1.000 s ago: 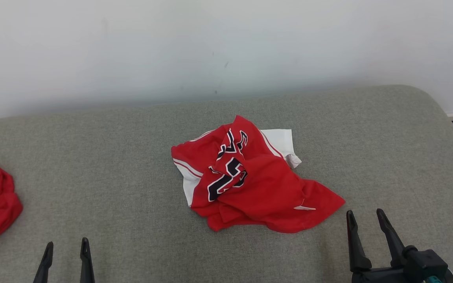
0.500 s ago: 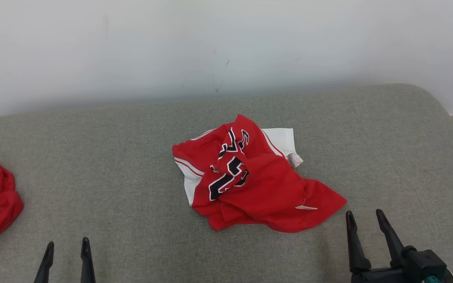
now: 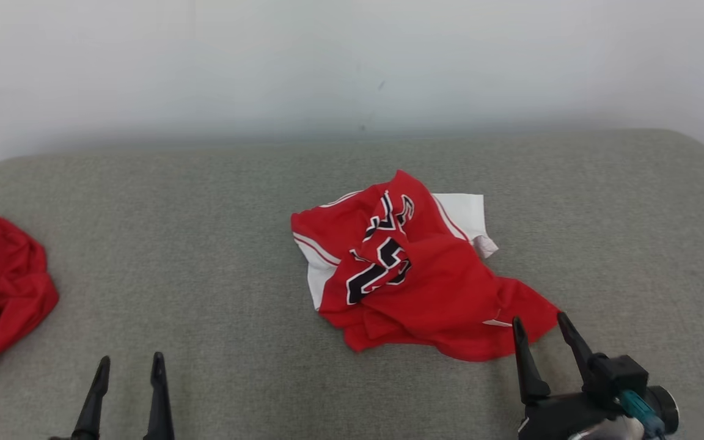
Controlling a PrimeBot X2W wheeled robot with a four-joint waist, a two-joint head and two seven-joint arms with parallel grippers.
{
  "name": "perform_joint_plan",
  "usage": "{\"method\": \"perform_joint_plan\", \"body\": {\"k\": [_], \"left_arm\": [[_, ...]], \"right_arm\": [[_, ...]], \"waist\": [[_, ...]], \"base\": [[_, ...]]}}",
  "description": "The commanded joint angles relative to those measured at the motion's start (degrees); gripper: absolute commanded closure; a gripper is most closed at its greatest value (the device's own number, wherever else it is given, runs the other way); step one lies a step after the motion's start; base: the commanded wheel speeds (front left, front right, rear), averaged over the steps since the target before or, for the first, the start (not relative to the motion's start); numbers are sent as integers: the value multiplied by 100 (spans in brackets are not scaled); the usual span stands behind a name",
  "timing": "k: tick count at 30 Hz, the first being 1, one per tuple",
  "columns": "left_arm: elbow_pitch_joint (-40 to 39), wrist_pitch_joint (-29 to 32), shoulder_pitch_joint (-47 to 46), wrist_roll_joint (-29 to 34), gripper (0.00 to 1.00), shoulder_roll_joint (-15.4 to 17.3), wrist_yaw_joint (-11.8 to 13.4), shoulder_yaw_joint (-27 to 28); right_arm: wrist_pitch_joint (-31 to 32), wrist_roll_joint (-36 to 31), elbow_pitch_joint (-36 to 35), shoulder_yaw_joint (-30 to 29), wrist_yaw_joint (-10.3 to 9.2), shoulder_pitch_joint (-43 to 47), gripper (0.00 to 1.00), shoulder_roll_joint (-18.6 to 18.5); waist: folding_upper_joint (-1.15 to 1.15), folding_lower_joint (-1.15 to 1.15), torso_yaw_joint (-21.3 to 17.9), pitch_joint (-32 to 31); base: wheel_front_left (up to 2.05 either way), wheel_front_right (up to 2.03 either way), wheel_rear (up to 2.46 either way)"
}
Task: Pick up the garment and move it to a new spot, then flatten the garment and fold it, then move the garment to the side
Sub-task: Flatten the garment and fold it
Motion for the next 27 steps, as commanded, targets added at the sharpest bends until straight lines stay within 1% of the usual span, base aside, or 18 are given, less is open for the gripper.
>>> {"method": "perform_joint_plan", "body": {"k": [1, 6, 10, 14, 15, 16, 17, 21, 24, 27], "left_arm": [[20, -14, -37, -45, 0, -15, 6, -25], [54, -14, -160, -68, 0, -17, 7, -235], [100, -14, -202, -87, 0, -19, 7, -309], [147, -14, -269, -111, 0, -20, 7, -366], [153, -14, -254, -113, 0, -19, 6, -370], [166, -14, -234, -115, 0, -20, 7, -368], [176, -14, -226, -114, 0, -22, 7, -368], [182, -14, -127, -118, 0, -21, 7, -313], [203, -14, -94, -131, 0, -19, 7, -274], [220, -14, -26, -168, 0, -22, 7, -277]], "right_arm": [[-8, -25, 87, -5, 18, -62, 0, -10], [-8, -114, 934, -59, 18, -513, 0, -27], [-8, -145, 1559, 22, 18, -746, 0, -36], [-5, -245, 2365, 49, 18, -925, 0, -62], [18, -241, 2555, 73, 18, -965, 15, -58], [19, -215, 2652, 84, 17, -1010, 43, -50], [18, -215, 2721, 108, 18, -1023, 100, -44], [4, -142, 2573, 187, 18, -1012, 100, -33], [-8, -58, 2225, 290, 18, -898, 100, -21], [-7, 41, 1729, 496, 18, -614, 100, -16]], "waist": [[0, 0, 105, 70], [0, 0, 296, 188], [0, 0, 407, 252], [0, 0, 507, 268], [0, 0, 522, 259], [0, 0, 532, 247], [0, 0, 540, 231], [0, 0, 494, 145], [0, 0, 420, 59], [0, 0, 344, -80]], "base": [[0, 0, 0], [0, 0, 0], [0, 0, 0], [0, 0, 0], [0, 0, 0], [0, 0, 0], [0, 0, 0], [0, 0, 0], [0, 0, 0], [0, 0, 0]]}}
